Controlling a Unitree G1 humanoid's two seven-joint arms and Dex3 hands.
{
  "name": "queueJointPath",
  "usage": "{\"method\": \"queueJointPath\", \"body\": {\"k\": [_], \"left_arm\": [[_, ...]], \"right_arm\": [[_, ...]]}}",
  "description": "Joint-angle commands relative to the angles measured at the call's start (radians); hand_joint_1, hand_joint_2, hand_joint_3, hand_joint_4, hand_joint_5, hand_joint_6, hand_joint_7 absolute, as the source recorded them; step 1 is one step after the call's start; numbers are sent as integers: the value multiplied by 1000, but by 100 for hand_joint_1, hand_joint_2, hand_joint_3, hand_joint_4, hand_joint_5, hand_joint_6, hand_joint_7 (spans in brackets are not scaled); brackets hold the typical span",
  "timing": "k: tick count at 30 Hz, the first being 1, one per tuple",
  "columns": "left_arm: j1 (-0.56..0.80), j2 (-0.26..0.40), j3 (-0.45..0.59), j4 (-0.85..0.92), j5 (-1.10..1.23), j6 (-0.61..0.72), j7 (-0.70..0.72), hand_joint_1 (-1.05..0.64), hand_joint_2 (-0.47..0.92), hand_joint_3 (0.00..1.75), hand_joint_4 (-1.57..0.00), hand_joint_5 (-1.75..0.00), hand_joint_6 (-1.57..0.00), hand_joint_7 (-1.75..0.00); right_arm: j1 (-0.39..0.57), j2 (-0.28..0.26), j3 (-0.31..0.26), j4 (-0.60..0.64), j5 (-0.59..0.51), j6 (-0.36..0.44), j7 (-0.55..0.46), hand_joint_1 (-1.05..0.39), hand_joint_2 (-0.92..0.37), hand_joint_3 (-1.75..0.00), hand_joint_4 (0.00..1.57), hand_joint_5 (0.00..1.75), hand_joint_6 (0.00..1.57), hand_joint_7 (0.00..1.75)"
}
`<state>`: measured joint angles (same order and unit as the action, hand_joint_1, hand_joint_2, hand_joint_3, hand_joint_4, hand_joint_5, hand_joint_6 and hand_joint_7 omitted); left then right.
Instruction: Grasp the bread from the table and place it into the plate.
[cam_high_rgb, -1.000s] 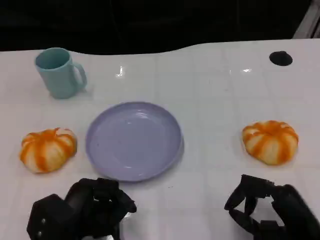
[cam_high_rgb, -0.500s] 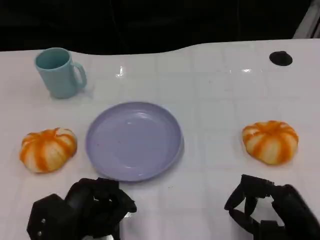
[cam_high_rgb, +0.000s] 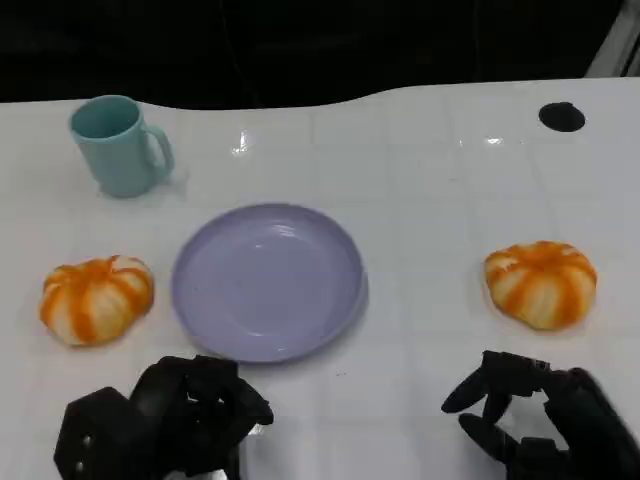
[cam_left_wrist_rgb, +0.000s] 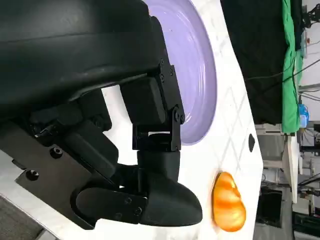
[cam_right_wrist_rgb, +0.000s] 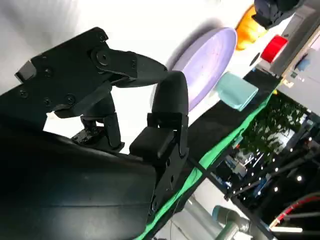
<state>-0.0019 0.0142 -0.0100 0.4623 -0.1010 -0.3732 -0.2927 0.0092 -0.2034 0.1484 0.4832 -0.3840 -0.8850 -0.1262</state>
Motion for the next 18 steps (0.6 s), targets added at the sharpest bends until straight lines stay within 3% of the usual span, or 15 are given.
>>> {"method": "queueJointPath", "body": {"k": [1,6,11,13,15,18], "left_arm": [[6,19,7,8,-1,-7,-10,-105,57,64,-157,-117,-146,-65],[5,20,6,10,0,-6,-10,-105,57,64,-157,-117,-146,-65],[2,18,5,13,3,-4,-5,-105,56,64,-157,-117,-146,-65],[-1,17,4,16,5,-4,-2,-105,56,64,-157,-117,-146,-65],[-3,16,4,19,4,-5,-2,-105,56,64,-157,-117,-146,-65],[-6,13,4,24,3,-10,-3,-105,56,64,-157,-118,-146,-66]], "right_arm": [[-4,-11,-22,-24,-34,-32,-57,-34,-67,-67,71,135,83,71],[-10,-19,-33,-39,-47,-35,-82,-35,-73,-58,69,123,84,59],[-3,-34,-41,-86,-62,-2,-86,-37,-90,-24,72,87,88,29],[0,-43,-48,-112,-82,18,-90,-40,-92,-21,71,60,84,15],[1,-50,-57,-134,-102,36,-100,-40,-92,-20,70,52,83,11],[2,-60,-76,-181,-125,83,-107,-46,-92,-17,54,39,69,2]]}}
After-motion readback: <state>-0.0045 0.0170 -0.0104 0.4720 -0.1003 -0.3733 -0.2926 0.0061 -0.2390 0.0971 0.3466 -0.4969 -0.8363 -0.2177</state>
